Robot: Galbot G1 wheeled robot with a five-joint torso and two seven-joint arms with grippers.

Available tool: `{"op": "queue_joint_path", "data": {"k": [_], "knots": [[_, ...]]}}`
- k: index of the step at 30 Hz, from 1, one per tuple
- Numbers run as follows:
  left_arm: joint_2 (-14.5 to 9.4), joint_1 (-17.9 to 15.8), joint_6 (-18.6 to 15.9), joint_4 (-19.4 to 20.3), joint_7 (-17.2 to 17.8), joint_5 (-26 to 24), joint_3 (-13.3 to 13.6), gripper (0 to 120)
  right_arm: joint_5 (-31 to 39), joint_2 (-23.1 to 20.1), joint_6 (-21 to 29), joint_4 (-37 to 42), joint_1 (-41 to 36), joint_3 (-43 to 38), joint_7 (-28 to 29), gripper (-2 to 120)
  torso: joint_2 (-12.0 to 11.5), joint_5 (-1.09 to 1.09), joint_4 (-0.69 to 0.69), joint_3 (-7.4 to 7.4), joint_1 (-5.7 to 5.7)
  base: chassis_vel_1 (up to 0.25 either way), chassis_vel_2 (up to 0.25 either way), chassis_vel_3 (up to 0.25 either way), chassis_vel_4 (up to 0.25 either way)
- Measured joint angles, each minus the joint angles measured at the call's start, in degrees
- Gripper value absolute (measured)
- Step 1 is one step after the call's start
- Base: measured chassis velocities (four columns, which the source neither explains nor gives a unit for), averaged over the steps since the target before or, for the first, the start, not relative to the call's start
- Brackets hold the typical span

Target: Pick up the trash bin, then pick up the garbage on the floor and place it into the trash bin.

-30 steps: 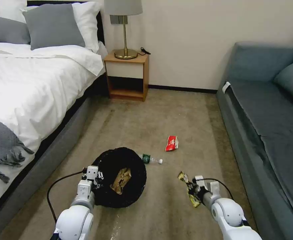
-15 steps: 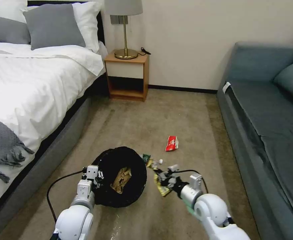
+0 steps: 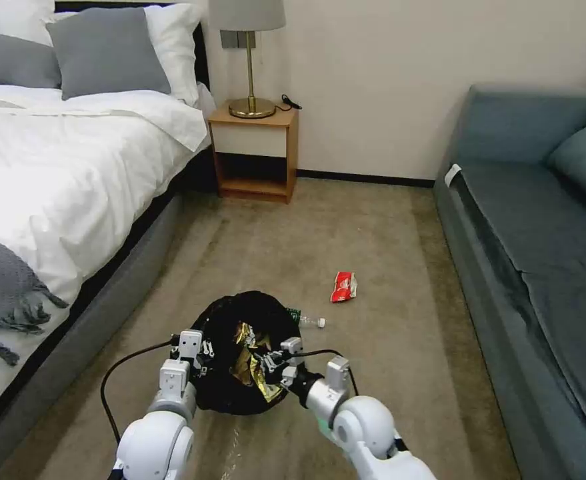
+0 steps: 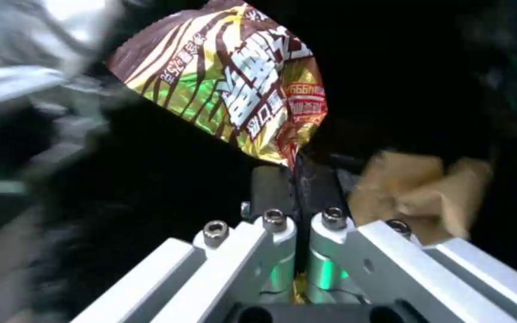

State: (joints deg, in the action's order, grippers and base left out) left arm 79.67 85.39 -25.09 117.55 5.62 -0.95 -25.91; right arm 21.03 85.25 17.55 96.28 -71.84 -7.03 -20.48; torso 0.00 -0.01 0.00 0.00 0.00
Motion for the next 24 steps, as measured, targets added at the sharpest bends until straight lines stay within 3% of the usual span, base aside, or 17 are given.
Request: {"op": "queue_joint_path", "data": {"k": [5,8,16,24], "knots": [[0.18,0.27,0.0,0.02,-0.06,0.0,0.19,2,-1.31,2.09,-1.72,-5.48,1.95,-0.16,3.39,3,0.0,0.0,0.0,0.0,0.0,0.0,0.0,0.0,0.0],[0.34,0.08,0.0,-0.11,-0.17,0.03,0.46,2,-2.89,3.62,-4.83,-8.55,3.39,-0.22,5.35,19,0.0,0.01,0.0,0.0,0.0,0.0,0.0,0.0,0.0],[0.28,-0.13,-0.06,-0.5,-0.2,0.06,0.36,2,-0.96,3.01,-3.67,-6.3,2.15,-0.23,5.43,43,0.0,-0.01,0.01,0.0,0.0,0.0,0.0,0.0,0.0],[0.23,-0.02,0.09,-0.91,-0.2,0.06,0.04,2,-0.69,1.82,-3.5,-3.48,0.55,-0.66,5.26,75,0.0,0.01,0.0,0.0,0.0,0.0,0.0,0.0,0.0]]}}
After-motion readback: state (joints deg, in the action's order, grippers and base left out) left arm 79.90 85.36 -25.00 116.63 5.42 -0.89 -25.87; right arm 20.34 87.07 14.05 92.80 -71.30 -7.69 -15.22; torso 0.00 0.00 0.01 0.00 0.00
